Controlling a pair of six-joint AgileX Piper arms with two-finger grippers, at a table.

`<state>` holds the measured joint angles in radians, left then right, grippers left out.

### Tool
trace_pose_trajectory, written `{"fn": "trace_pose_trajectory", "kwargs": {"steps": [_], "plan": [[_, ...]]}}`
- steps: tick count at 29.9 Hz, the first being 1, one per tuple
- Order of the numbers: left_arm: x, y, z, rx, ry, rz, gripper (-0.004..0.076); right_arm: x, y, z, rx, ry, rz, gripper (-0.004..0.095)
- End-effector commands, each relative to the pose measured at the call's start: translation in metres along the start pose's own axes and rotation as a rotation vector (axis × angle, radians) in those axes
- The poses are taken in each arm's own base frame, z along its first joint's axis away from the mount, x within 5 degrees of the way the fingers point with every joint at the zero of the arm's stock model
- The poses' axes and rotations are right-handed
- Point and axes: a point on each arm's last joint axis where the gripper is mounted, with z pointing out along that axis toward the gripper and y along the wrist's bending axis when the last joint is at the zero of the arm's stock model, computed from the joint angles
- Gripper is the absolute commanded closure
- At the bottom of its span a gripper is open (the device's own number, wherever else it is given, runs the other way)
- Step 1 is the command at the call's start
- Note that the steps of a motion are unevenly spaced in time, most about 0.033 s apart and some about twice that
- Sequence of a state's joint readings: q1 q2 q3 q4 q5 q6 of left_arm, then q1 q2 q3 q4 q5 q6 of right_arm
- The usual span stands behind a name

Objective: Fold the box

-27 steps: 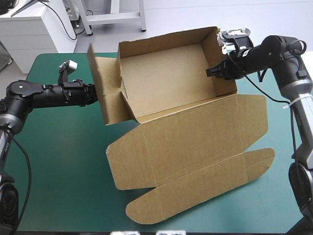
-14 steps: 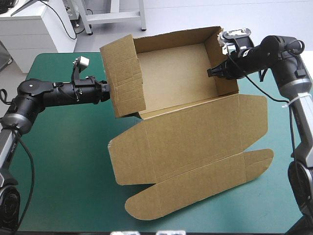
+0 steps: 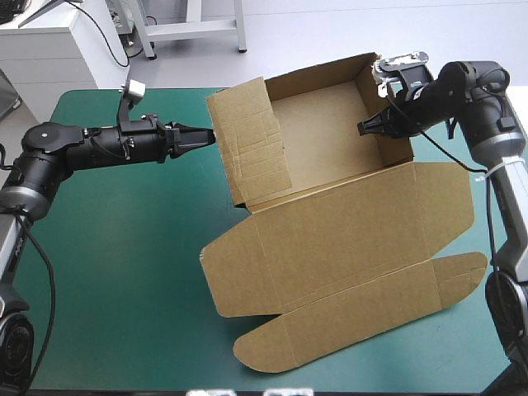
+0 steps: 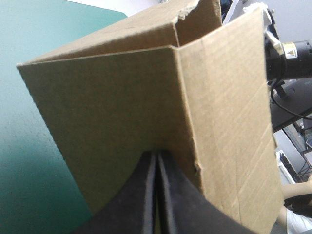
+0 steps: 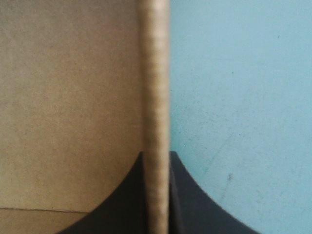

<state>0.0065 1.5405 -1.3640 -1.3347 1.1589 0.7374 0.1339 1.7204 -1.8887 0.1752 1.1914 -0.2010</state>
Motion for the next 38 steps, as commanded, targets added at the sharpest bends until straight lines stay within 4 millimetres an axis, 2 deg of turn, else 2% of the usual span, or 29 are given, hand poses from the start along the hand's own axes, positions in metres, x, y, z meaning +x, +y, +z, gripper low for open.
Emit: {"fn": "trace_pose_trajectory", "kwargs": {"steps": [1,3,5,8,10,12,14,22,29,34,38], "plan": [[-0.008,-0.026,-0.009,0.064,-0.052,0.013,0.0731,-0.008,0.004,-0.032,0.005,-0.129,0.003,0.0927],[-0.008,-0.026,-0.009,0.061,-0.049,0.015,0.0715,-0.008,0.004,-0.032,0.005,-0.129,0.003,0.0927],[-0.007,-0.025,-0.009,0.052,-0.039,0.021,0.0655,-0.008,0.004,-0.032,0.005,-0.129,0.003,0.0927],[-0.005,-0.023,-0.008,0.031,-0.022,0.023,0.0458,-0.008,0.004,-0.032,0.005,-0.129,0.003,0.0927],[-0.006,-0.024,-0.008,0.038,-0.027,-0.005,0.0280,-0.008,0.004,-0.032,0.005,-0.129,0.003,0.0927],[-0.007,-0.025,-0.009,0.054,-0.040,-0.057,0.0134,-0.008,0.004,-0.032,0.005,-0.129,0.003,0.0927],[-0.007,-0.026,-0.009,0.065,-0.037,-0.092,0.0065,-0.008,0.004,-0.032,0.005,-0.129,0.003,0.0927],[-0.006,-0.030,-0.009,0.108,-0.022,-0.129,0.0070,-0.008,0.004,-0.032,0.007,-0.129,0.004,0.0927],[-0.011,-0.026,-0.009,0.056,-0.074,-0.108,0.0072,-0.011,0.003,-0.033,0.011,-0.154,0.031,0.0926],[-0.012,-0.030,-0.005,0.004,-0.056,-0.076,0.0072,-0.013,0.005,-0.034,0.007,-0.183,0.056,0.0921],[-0.015,-0.038,0.001,-0.106,-0.022,-0.057,0.0077,-0.015,0.015,-0.036,0.003,-0.198,0.037,0.0921]]}}
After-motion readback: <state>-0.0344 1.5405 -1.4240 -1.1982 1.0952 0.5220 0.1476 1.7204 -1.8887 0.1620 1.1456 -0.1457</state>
